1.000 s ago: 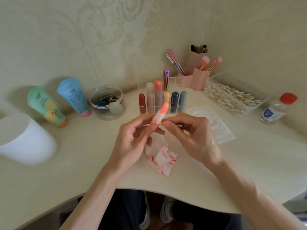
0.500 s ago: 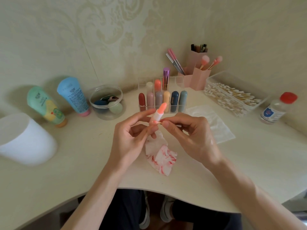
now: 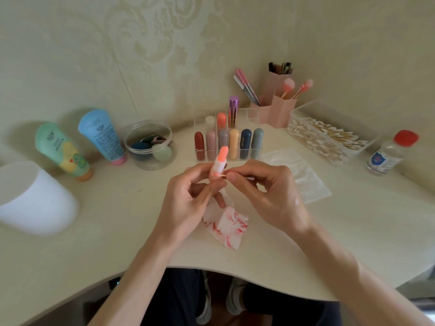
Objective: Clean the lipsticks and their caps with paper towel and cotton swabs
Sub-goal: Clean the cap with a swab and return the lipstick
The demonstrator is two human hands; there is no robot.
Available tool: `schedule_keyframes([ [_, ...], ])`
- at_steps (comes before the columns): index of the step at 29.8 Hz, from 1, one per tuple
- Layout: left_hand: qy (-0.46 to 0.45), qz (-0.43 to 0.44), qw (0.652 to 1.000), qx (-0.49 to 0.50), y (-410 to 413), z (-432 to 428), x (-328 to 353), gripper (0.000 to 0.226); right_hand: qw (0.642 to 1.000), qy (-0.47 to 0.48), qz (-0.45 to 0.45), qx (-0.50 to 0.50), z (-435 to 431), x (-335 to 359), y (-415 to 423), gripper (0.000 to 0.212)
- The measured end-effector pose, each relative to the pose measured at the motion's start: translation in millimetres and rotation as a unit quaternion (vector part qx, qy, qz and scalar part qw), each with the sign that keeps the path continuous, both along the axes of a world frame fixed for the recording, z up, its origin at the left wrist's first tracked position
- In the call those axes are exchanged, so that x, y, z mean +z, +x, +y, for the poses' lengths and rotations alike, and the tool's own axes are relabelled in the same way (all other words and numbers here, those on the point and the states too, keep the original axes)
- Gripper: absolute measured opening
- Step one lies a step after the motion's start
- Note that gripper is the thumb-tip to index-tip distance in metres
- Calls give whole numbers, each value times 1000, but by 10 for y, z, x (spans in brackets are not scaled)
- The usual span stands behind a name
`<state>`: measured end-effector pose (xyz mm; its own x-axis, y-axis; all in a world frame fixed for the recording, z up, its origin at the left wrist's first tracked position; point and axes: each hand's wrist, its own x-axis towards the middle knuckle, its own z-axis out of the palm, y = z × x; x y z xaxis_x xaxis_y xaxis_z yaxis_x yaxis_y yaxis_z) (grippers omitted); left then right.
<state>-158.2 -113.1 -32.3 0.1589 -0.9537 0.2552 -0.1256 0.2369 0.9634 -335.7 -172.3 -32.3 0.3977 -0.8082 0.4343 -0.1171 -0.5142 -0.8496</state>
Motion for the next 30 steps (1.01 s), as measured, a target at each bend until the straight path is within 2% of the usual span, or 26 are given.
schedule_keyframes([
  [6,10,29,999,-38,12,11,-4,21,1000,-7,-6,-12,-2,2,-12,13],
  [11,-5,-29,998,-63,46,8,-25,24,1000,-11,-7,-14,-6,4,-26,12],
  [18,1,-35,999,-35,76,-18,-65,24,1000,-4,-4,6,7,-18,-14,12],
  [23,-14,-37,998,-57,93,-27,-43,20,1000,-26,-11,3,-8,26,-34,13],
  [30,13,33,999,17,89,-21,-2,18,995,-4,-12,-100,-97,25,-109,5],
])
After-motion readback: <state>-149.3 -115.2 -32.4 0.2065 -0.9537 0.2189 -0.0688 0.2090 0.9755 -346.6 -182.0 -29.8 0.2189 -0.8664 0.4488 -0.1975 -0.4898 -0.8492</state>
